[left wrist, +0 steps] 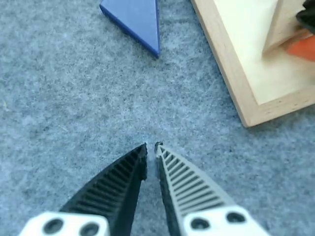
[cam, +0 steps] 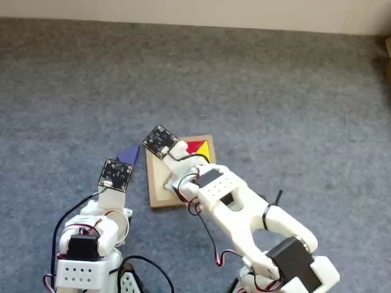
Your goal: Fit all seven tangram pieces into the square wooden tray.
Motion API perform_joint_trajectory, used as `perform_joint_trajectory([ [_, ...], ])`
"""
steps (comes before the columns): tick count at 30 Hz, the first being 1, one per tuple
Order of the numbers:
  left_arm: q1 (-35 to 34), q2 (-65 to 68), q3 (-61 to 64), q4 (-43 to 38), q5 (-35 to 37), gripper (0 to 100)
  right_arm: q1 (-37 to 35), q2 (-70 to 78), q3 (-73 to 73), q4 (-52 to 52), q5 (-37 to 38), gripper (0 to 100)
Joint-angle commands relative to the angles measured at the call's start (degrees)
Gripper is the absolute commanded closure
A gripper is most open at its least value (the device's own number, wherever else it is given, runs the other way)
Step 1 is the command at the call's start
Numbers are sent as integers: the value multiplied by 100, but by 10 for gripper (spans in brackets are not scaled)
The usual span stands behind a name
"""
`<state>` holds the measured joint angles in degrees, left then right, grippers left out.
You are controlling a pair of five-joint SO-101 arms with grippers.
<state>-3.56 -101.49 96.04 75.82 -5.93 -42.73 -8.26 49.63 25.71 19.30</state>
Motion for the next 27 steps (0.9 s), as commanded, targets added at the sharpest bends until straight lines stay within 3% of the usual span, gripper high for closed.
perform_joint_trajectory([
  [1,-13,-242,119,18,0,949,224,40,-215,119,-18,964],
  [6,-13,-242,119,18,0,949,418,-171,-233,945,686,964],
  [15,-13,-242,119,18,0,949,585,-409,-233,1042,721,964],
  [27,-13,-242,119,18,0,949,1367,-2554,207,1068,686,964],
])
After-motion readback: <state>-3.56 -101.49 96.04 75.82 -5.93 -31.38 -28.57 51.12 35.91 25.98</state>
